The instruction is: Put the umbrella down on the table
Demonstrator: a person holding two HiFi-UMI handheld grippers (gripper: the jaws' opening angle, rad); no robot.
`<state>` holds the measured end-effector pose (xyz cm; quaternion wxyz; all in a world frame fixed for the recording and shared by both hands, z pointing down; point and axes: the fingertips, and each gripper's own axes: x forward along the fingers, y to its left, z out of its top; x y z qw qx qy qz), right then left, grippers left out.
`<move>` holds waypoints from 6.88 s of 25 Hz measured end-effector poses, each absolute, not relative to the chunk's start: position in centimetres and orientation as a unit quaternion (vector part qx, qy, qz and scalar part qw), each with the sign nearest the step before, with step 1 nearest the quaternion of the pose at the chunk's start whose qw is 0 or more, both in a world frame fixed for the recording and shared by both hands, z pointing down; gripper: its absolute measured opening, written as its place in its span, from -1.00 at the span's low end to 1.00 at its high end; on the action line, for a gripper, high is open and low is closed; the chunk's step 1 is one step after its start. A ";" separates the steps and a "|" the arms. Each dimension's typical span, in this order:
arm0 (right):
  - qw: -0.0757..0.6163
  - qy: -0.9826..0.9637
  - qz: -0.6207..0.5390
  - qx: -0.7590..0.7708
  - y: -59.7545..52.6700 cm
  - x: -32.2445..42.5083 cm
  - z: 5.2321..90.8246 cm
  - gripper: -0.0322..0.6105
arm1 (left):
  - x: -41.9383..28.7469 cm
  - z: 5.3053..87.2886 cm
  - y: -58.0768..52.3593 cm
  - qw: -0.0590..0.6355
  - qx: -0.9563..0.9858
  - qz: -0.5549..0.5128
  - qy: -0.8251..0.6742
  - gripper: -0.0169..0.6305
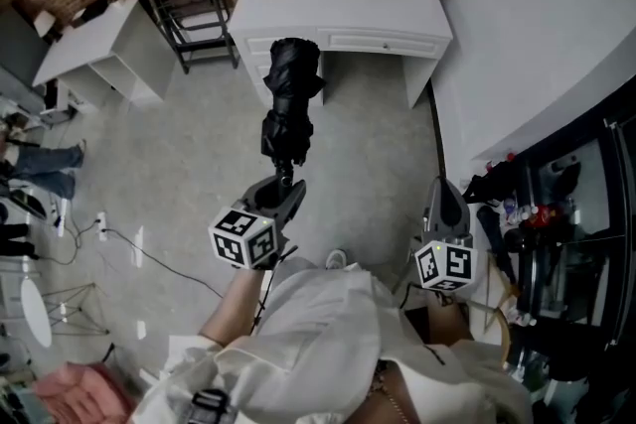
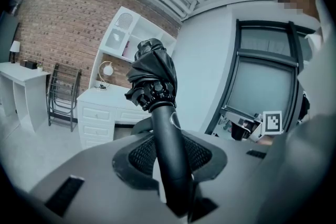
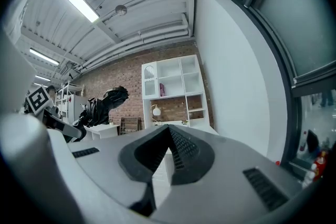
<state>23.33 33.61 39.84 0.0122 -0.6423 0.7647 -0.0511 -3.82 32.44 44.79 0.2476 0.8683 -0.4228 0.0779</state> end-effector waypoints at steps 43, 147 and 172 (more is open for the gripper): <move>-0.017 0.738 -0.050 -0.673 9.0 17.1 39.4 -0.84 | -7.7 46.0 5.0 0.262 0.885 0.074 -0.377 -0.54; -0.063 0.835 -0.103 -0.536 -58.1 15.2 47.2 -0.83 | -3.0 56.1 -54.3 0.359 0.806 0.117 -0.456 -0.53; -0.125 0.836 -0.183 -0.502 -59.9 15.6 60.7 -0.84 | 1.3 69.8 -54.3 0.446 0.753 0.197 -0.441 -0.53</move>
